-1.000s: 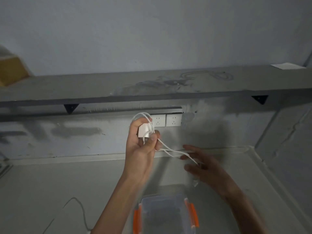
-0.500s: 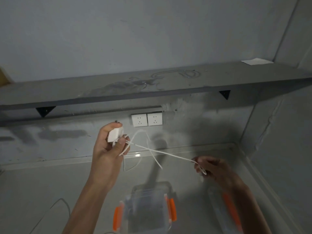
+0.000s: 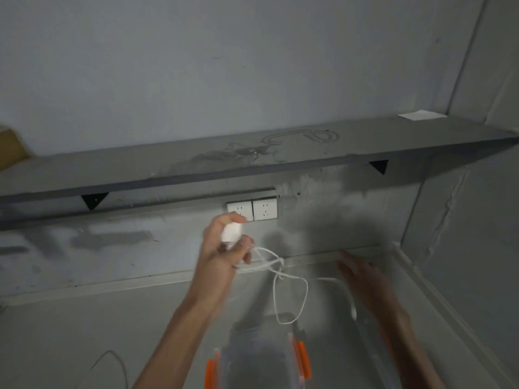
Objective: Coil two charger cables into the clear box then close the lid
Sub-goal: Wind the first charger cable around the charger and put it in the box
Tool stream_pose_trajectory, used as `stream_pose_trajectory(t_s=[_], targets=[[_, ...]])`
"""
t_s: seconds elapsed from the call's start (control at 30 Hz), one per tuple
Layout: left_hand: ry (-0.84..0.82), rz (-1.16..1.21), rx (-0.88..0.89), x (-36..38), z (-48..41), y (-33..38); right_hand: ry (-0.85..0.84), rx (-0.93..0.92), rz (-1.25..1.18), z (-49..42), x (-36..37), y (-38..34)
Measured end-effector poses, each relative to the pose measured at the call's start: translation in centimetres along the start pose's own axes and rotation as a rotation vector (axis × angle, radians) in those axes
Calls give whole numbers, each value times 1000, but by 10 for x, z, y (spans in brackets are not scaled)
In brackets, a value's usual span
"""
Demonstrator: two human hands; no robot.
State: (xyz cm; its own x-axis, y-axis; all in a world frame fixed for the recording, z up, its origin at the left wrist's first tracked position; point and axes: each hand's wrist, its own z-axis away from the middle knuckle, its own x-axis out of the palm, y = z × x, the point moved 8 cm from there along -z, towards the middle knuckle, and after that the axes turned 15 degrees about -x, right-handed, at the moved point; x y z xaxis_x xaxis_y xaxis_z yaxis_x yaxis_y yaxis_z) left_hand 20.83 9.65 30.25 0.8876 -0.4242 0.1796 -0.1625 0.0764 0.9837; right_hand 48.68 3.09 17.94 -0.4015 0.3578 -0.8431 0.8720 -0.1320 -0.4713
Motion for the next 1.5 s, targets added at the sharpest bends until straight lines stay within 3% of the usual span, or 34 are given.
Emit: stream_pose_trajectory(t_s=[0.07, 0.13, 0.23, 0.37, 0.43, 0.5, 0.53, 0.57, 0.67, 0.73, 0.9, 1.0, 1.1, 1.17, 1.23, 1.3, 1.43, 1.5], targets=[[-83, 101, -36, 15, -7, 7, 146, -139, -481, -9, -28, -71], [-104, 87, -32, 22, -12, 18, 37, -286, -934, -20, -35, -139], [-99, -19, 78, 24, -15, 47, -150, -443, -1139, -32, -28, -202], [-110, 63, 268, 2, -17, 95, 23, -539, -930, -48, -34, -214], [-126, 170, 240, -15, -21, 108, 31, -558, -763, -50, -31, -205], [-139, 224, 197, -27, -25, 113, 170, -568, -451, -55, -38, -200], [-141, 210, 183, -27, -25, 113, 227, -565, -420, -56, -43, -205], [-139, 178, 177, -25, -25, 113, 218, -547, -551, -56, -46, -215], [-111, 76, 176, -16, -25, 118, -105, -502, -1214, -47, -28, -265], [-78, 15, 185, -20, -26, 127, -180, -532, -1250, -37, -20, -282], [16, -62, 153, -54, -33, 134, 149, -500, -876, -35, -37, -255], [59, -106, 93, -64, -37, 122, 241, -679, -499, -23, -63, -272], [18, -313, 81, -54, -36, 109, 332, -881, -115, -11, -84, -299], [34, -410, 110, -46, -32, 104, 409, -919, -18, -14, -99, -304], [86, -405, 167, -44, -26, 105, 432, -908, -73, -19, -111, -302], [110, -294, 172, -48, -25, 108, 329, -834, -257, -28, -109, -289], [138, -199, 144, -63, -31, 110, -220, -577, -549, -26, -57, -256], [147, -181, 157, -73, -36, 111, -338, -475, -688, -16, -41, -238]])
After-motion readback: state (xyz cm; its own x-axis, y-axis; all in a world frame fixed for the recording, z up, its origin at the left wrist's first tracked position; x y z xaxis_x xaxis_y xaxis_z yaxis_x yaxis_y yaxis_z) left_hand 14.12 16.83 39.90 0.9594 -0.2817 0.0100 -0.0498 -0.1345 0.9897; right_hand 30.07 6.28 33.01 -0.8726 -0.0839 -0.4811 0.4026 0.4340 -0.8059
